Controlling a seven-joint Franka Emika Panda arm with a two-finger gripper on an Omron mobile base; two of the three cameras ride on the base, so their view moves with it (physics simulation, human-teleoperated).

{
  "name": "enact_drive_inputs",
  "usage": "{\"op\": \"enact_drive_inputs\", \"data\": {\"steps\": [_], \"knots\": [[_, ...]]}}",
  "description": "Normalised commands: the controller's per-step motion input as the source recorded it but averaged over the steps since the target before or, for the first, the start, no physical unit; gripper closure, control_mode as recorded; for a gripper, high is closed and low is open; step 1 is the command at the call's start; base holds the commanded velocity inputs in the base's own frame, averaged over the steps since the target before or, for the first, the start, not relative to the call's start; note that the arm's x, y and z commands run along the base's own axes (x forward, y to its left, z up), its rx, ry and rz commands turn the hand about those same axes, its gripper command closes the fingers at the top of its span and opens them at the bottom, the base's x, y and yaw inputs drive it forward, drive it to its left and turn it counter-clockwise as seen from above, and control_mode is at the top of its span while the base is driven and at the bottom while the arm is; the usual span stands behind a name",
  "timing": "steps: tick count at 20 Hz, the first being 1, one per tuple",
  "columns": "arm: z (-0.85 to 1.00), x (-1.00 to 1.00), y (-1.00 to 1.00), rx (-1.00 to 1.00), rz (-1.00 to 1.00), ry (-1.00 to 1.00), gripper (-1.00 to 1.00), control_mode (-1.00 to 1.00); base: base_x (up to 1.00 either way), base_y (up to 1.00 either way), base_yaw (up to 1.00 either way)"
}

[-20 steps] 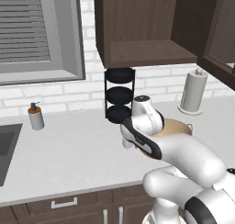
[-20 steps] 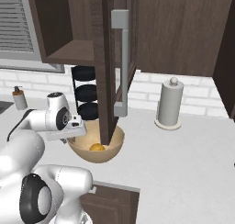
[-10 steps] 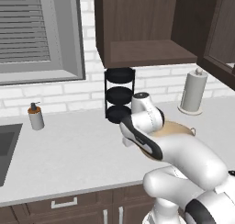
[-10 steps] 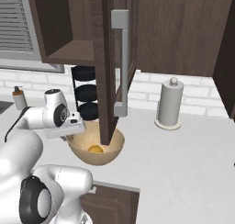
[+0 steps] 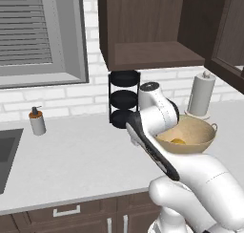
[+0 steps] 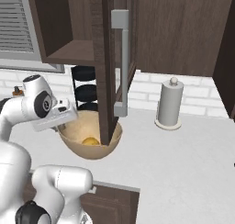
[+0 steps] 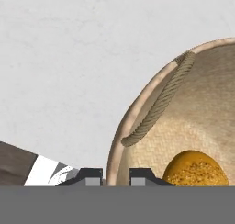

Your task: Open the cabinet, pick up the bread from the cabinet and place it in the basket. Then move the basket to the dining counter.

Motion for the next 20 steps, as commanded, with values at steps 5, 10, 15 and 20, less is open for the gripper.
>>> {"op": "enact_drive_inputs", "data": {"steps": [5,10,15,20], "knots": [[0.87,-0.25,0.00,-0.15,0.17,-0.01,1.00,-1.00,0.00,0.00,0.00],[0.90,-0.26,0.16,-0.14,0.09,0.00,1.00,-1.00,0.00,0.00,0.00],[0.53,-0.26,0.26,-0.04,0.03,0.05,1.00,-1.00,0.00,0.00,0.00],[0.15,-0.07,0.17,0.13,0.00,0.00,1.00,-1.00,0.00,0.00,0.00]]}}
